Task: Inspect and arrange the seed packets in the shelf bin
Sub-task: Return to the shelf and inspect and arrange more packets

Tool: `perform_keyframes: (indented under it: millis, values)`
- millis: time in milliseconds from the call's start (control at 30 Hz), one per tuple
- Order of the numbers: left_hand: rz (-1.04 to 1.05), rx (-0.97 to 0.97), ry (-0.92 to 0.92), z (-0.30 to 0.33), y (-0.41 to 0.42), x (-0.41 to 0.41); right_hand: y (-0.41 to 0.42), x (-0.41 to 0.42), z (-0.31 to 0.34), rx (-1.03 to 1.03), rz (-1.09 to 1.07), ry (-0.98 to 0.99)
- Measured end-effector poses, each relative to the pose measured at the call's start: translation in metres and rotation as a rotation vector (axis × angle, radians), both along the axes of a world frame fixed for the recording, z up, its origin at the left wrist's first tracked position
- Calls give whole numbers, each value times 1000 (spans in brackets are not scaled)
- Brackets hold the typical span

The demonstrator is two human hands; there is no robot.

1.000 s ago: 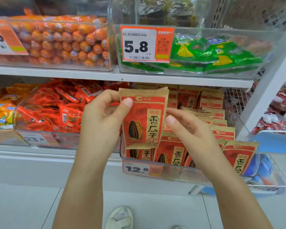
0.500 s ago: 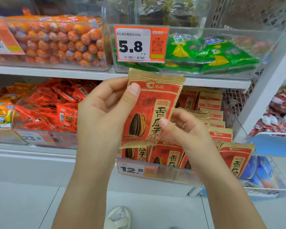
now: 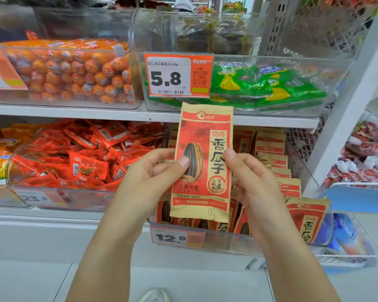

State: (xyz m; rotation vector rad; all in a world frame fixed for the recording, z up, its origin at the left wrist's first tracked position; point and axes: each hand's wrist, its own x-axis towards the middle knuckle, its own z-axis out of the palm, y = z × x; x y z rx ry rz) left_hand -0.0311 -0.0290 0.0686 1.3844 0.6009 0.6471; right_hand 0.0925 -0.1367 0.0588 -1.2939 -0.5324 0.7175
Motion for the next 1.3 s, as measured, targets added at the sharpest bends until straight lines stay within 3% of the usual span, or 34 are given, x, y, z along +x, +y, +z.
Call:
perform_keyframes:
  millis: [700, 800, 900, 1033, 1300]
  values:
    - [-130, -11, -56, -4, -4, 8, -4, 3, 6, 133, -25, 2]
    - [-30, 21, -73, -8, -7, 15, -5, 5, 2, 152, -73, -2]
    - [164, 193, -70, -11, -9, 23, -6, 4, 4, 182, -96, 1]
    - [203, 371, -3, -15, -18, 25, -4, -1, 5, 193, -117, -174]
    - [103, 182, -73, -2, -15, 14, 0, -15, 1, 94, -90, -607]
